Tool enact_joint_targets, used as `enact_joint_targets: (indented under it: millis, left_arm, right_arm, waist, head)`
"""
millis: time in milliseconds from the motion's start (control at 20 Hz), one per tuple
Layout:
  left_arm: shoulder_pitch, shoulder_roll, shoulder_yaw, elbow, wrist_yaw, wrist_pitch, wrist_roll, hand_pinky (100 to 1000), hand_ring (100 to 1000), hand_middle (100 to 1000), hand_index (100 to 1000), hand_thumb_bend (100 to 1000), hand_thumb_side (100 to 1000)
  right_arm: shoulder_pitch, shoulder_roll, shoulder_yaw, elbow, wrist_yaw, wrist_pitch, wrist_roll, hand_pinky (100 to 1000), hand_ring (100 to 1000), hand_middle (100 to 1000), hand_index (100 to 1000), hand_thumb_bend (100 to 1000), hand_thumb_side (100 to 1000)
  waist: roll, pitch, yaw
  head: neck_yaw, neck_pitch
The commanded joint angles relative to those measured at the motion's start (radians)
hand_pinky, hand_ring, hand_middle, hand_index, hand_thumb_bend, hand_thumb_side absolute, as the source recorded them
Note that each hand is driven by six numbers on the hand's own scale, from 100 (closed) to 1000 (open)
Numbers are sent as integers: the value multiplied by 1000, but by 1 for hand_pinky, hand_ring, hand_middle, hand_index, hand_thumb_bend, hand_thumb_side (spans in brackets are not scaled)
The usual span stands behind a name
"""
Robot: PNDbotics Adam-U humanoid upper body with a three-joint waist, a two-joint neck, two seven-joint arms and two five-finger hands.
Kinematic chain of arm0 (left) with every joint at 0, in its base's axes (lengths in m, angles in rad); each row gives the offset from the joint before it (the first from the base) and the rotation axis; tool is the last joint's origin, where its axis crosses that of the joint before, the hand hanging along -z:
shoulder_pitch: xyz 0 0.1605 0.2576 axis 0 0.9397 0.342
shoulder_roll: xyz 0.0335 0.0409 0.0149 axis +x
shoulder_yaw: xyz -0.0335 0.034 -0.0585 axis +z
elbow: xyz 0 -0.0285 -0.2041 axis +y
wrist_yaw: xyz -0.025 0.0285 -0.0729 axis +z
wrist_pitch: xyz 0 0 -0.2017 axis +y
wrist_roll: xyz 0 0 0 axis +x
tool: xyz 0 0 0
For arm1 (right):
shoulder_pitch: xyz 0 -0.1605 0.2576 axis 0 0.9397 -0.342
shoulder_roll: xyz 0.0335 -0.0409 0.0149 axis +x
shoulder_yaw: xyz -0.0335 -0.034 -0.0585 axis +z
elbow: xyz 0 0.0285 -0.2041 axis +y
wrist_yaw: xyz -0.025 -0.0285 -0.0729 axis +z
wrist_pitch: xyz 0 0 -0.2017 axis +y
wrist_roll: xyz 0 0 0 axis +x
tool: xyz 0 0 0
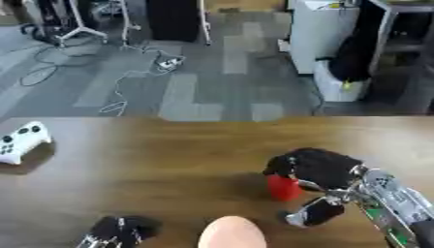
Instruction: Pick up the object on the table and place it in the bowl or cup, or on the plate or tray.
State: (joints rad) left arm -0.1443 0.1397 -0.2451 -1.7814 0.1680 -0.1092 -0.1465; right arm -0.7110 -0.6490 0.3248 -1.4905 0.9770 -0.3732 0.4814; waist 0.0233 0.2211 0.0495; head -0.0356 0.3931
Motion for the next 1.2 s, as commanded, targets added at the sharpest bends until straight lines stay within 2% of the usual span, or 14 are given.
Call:
enact_joint_targets:
  millis: [50, 400, 750, 1200]
  left_arm:
    - [-14, -3, 1, -23, 8, -1, -7, 845, 826, 632, 741, 198, 1000]
    - [-17, -1, 2, -24, 9, -1, -9, 847, 829, 632, 741, 196, 1000]
    - [-20, -3, 1, -27, 9, -2, -13, 846, 831, 632, 742, 194, 1000]
    - [-24, -15, -1, -33, 10, -3, -20, 847, 826, 633, 742, 192, 1000]
  right_arm:
    - [-19, -48, -27, -20, -17, 8, -15, 820, 857, 884, 951, 505, 625]
    - [-3, -72, -53, 1, -31, 28, -60, 823, 855, 880, 941, 501, 636]
    - [-13, -57, -45, 30, -11, 35, -51, 826, 857, 878, 937, 497, 638]
    - [-40, -30, -53, 116, 47, 60, -105, 818, 849, 862, 920, 482, 601]
  waist:
    - [-2, -11, 3]
    - [-3, -5, 4]
    - [4, 3, 11]
    - [16, 23, 26]
  head:
    - [-11, -16]
    - [-5, -17]
    - [-13, -23]
    - [-34, -53]
